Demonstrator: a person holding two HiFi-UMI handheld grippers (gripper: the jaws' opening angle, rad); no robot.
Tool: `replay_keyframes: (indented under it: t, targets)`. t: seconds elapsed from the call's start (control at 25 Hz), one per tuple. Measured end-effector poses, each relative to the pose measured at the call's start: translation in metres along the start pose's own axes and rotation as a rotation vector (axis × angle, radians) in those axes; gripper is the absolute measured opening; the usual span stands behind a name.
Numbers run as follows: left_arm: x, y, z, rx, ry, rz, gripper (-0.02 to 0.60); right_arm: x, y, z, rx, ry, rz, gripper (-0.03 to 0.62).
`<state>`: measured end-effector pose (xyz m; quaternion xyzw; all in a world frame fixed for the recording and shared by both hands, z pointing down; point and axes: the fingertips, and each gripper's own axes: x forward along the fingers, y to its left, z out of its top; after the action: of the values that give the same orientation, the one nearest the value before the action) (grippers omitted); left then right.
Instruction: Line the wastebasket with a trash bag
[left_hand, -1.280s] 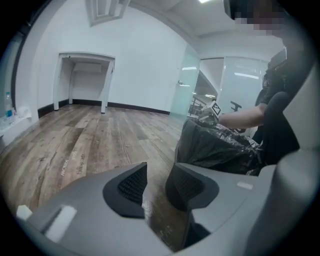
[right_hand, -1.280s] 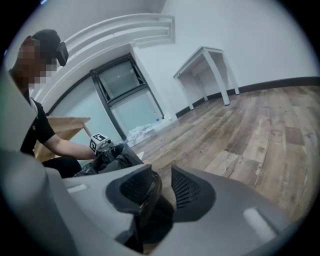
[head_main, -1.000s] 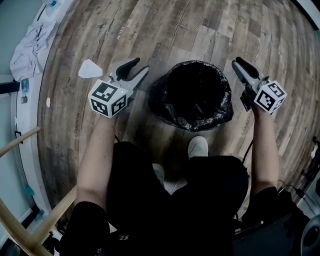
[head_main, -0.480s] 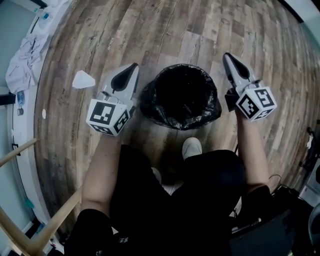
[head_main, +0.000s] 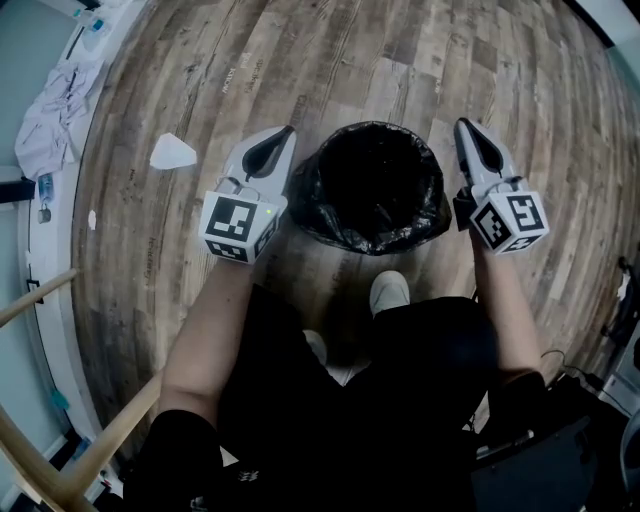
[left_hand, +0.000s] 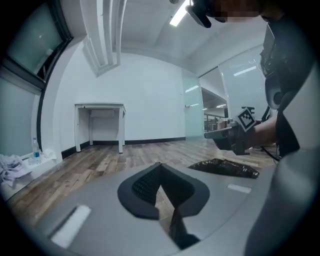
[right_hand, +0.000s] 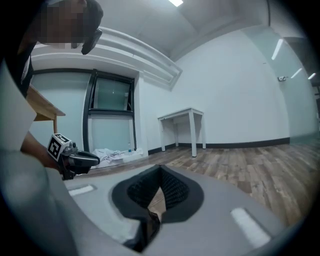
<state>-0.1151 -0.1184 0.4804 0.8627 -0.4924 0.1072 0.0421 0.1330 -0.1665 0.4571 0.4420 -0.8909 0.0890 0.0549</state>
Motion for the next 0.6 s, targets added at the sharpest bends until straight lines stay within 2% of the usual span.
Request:
replay_keyframes:
  t: [0.2, 0.36, 0.6]
  targets:
    - [0.005, -0.002, 0.0, 0.089, -0.001, -0.005, 0.008, -0.005, -0.01, -0.008, -0.037, 0.015, -0.032, 0.002]
    - [0.009, 0.001, -0.002, 0.076, -0.007, -0.008, 0.008, -0.002, -0.019, -0.014, -0.03, 0.039, -0.074, 0.002]
    - [0.009, 0.011, -0.006, 0.035, 0.014, 0.02, 0.008, 0.001, -0.011, -0.013, -0.045, 0.033, -0.048, 0.002]
